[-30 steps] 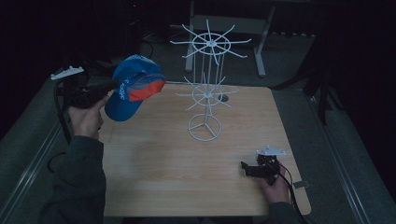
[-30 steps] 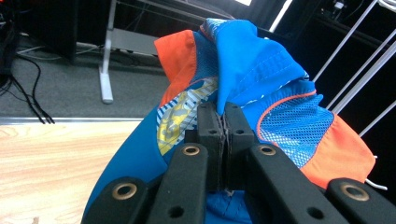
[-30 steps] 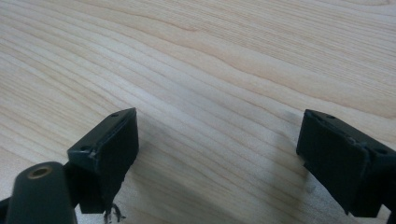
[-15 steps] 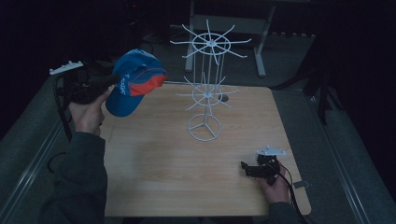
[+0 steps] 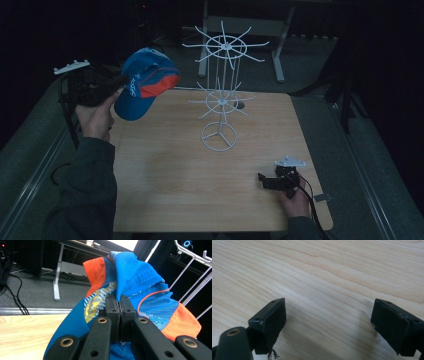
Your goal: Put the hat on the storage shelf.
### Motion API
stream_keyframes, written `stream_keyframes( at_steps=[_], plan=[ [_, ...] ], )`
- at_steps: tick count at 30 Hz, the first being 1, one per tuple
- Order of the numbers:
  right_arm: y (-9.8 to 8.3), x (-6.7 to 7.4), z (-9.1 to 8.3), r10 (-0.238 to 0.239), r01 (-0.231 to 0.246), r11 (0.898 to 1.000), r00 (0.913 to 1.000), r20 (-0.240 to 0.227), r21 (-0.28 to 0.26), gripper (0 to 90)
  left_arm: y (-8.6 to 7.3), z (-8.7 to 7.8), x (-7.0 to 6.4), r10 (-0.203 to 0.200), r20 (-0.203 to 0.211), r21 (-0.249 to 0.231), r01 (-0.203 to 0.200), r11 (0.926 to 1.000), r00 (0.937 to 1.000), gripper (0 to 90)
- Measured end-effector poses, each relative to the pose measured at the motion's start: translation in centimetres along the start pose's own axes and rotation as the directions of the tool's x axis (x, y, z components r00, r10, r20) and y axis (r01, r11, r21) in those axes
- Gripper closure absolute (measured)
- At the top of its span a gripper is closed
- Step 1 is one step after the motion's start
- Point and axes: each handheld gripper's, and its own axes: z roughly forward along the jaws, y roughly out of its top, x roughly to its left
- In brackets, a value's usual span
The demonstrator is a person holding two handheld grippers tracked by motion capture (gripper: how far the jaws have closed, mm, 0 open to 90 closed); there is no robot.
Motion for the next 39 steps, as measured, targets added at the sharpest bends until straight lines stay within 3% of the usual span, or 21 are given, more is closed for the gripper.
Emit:
stream_keyframes(
  at_steps=[5, 12, 39],
  plan=[
    [0.0, 0.0, 0.0, 0.001, -0.001, 1.000, 1.0000, 0.000, 0.000, 12.7, 0.2, 0.1, -0.2, -0.004, 0.006, -0.004, 0.004, 1.0000, 1.0000, 88.9],
    [0.0, 0.0, 0.0, 0.000, 0.000, 1.000, 1.0000, 0.000, 0.000, 12.7, 0.4, 0.2, 0.0, -0.051, 0.012, -0.034, 0.051, 0.9981, 0.9986, 89.0],
    [0.0, 0.0, 0.0, 0.000, 0.000, 1.000, 1.0000, 0.000, 0.001, 12.7, 2.1, 0.2, -0.8, -0.063, 0.015, -0.074, 0.064, 0.9952, 0.9979, 88.9]
  ],
)
